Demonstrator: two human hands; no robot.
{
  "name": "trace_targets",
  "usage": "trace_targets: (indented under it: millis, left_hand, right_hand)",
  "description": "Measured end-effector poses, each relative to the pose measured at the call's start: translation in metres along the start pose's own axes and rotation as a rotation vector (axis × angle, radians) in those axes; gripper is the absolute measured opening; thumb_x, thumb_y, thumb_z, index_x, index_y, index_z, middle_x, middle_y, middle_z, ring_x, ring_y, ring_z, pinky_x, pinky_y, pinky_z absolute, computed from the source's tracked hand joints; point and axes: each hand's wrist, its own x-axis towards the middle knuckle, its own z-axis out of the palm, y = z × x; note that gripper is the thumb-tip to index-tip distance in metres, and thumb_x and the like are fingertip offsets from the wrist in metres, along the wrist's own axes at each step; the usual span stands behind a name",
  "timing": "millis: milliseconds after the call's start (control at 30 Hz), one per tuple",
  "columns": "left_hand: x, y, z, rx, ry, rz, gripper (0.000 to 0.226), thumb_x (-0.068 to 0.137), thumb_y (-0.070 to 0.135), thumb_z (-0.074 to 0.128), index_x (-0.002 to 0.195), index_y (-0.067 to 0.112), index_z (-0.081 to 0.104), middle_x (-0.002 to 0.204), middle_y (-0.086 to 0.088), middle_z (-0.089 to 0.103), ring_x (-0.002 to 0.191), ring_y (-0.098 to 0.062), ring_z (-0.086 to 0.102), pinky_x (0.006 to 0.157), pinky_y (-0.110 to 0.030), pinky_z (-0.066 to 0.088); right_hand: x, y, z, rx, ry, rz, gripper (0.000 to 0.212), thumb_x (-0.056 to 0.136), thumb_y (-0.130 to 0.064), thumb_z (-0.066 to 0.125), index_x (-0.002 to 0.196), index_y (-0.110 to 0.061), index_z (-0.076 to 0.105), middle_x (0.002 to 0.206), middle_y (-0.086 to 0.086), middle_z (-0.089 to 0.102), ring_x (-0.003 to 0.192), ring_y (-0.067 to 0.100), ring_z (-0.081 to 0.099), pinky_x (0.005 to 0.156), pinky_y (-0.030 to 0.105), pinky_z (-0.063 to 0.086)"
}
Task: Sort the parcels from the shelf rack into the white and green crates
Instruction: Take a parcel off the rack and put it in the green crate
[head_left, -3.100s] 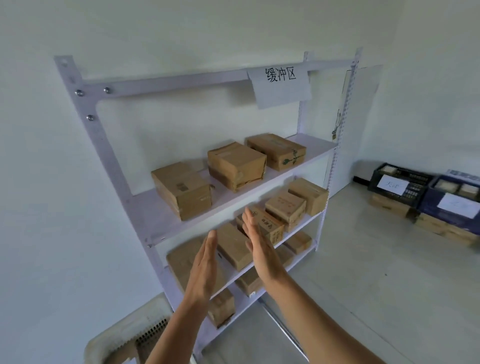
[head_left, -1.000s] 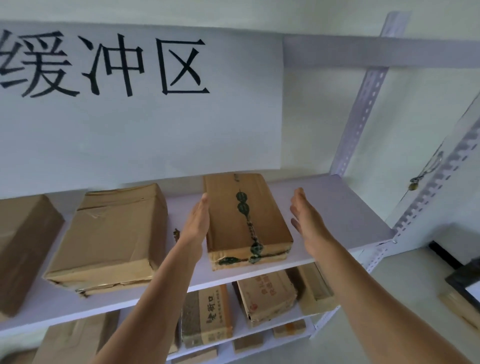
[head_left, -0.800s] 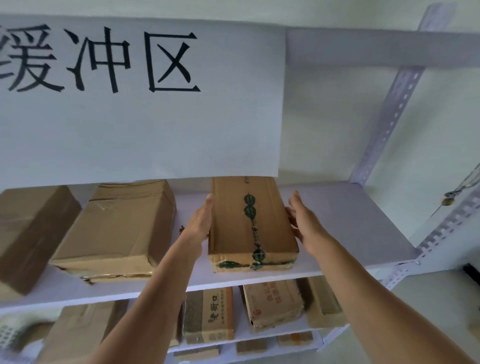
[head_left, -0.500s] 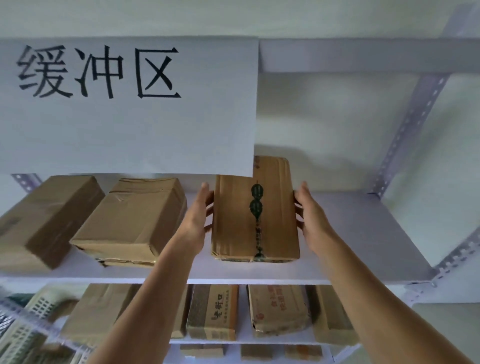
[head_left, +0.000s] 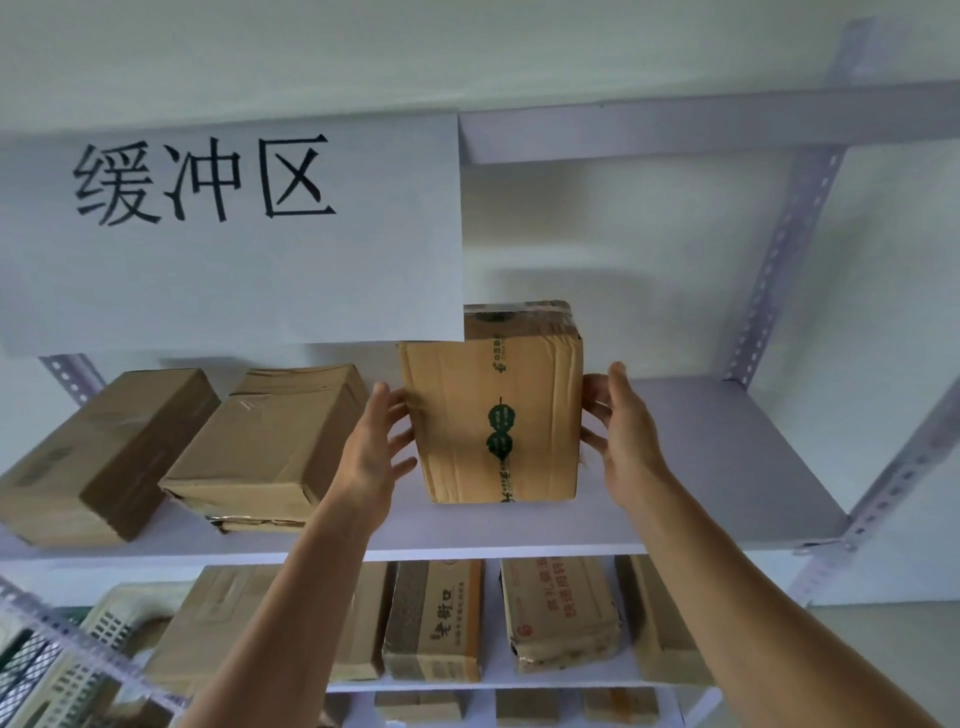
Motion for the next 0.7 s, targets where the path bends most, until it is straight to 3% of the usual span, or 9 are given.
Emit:
trace_targets:
  millis: [67, 167, 300, 433, 533, 600, 633, 700]
  left_hand:
    - [-0.001, -0.003, -0.003, 0.061, -0.013, -0.048, 0.051, 0.11, 0.057, 0.043, 0.139, 0.021, 0.063, 0.143, -0.003, 0.064, 0.133, -0.029, 0.06, 0.118, -0.057, 0.043]
    - [-0.003, -0.008, -0.007, 0.18, -0.048, -0.123, 0.051, 0.11, 0.057, 0.041, 0.137, 0.02, 0.062, 0.137, -0.005, 0.066, 0.125, -0.025, 0.063, 0.109, -0.053, 0.046]
    - [-0.003, -0.009, -0.012, 0.211, -0.083, -0.132, 0.055, 0.107, 0.063, 0.038, 0.135, 0.021, 0.061, 0.135, -0.007, 0.067, 0.122, -0.025, 0.064, 0.098, -0.05, 0.047]
    - [-0.006, -0.009, -0.015, 0.198, -0.122, -0.064, 0.07, 0.093, 0.074, 0.041, 0.137, 0.023, 0.06, 0.139, -0.002, 0.064, 0.127, -0.021, 0.062, 0.097, -0.048, 0.047]
    - [-0.008, -0.008, -0.012, 0.145, -0.098, -0.013, 0.063, 0.098, 0.071, 0.037, 0.132, 0.027, 0.065, 0.136, 0.002, 0.067, 0.128, -0.018, 0.061, 0.102, -0.052, 0.046]
    - [-0.009, -0.008, -0.01, 0.108, -0.088, 0.016, 0.049, 0.107, 0.058, 0.033, 0.125, 0.029, 0.068, 0.128, 0.005, 0.073, 0.13, -0.02, 0.062, 0.109, -0.056, 0.043]
    - [-0.009, -0.008, -0.009, 0.098, -0.082, 0.018, 0.042, 0.113, 0.047, 0.031, 0.121, 0.031, 0.07, 0.121, 0.008, 0.077, 0.13, -0.022, 0.063, 0.11, -0.057, 0.042]
    - [-0.007, -0.01, -0.009, 0.074, -0.12, 0.0, 0.041, 0.119, 0.03, 0.033, 0.116, 0.03, 0.074, 0.113, 0.006, 0.081, 0.13, -0.032, 0.064, 0.113, -0.06, 0.044]
  right_hand:
    - [-0.004, -0.002, 0.001, -0.057, 0.015, 0.029, 0.045, 0.113, -0.043, 0.038, 0.099, -0.007, 0.062, 0.11, 0.012, 0.073, 0.116, 0.028, 0.066, 0.107, 0.057, 0.049]
    - [-0.005, -0.003, 0.001, -0.189, -0.003, 0.073, 0.035, 0.111, -0.033, 0.041, 0.107, -0.004, 0.059, 0.119, 0.025, 0.069, 0.12, 0.039, 0.064, 0.106, 0.059, 0.052]
    - [-0.001, 0.0, -0.003, -0.268, -0.029, 0.128, 0.04, 0.113, -0.031, 0.039, 0.128, -0.001, 0.061, 0.126, 0.023, 0.068, 0.117, 0.034, 0.066, 0.097, 0.049, 0.057]
    - [0.0, 0.004, -0.004, -0.23, -0.024, 0.127, 0.039, 0.112, -0.028, 0.037, 0.127, -0.003, 0.061, 0.126, 0.021, 0.067, 0.116, 0.033, 0.065, 0.088, 0.042, 0.055]
    - [-0.003, 0.006, -0.002, -0.194, -0.005, 0.083, 0.034, 0.11, -0.022, 0.037, 0.115, 0.0, 0.062, 0.12, 0.022, 0.069, 0.114, 0.036, 0.065, 0.094, 0.05, 0.057]
    - [-0.004, 0.009, 0.0, -0.189, -0.001, 0.037, 0.032, 0.107, -0.015, 0.039, 0.104, 0.006, 0.062, 0.109, 0.029, 0.069, 0.101, 0.047, 0.064, 0.095, 0.058, 0.057]
    - [-0.004, 0.009, 0.001, -0.175, 0.006, 0.022, 0.032, 0.107, -0.015, 0.041, 0.094, 0.005, 0.063, 0.096, 0.027, 0.07, 0.09, 0.05, 0.062, 0.088, 0.056, 0.059]
    - [-0.003, 0.011, 0.002, -0.114, 0.027, 0.054, 0.039, 0.107, -0.025, 0.046, 0.073, -0.015, 0.062, 0.073, 0.006, 0.067, 0.077, 0.032, 0.061, 0.08, 0.042, 0.053]
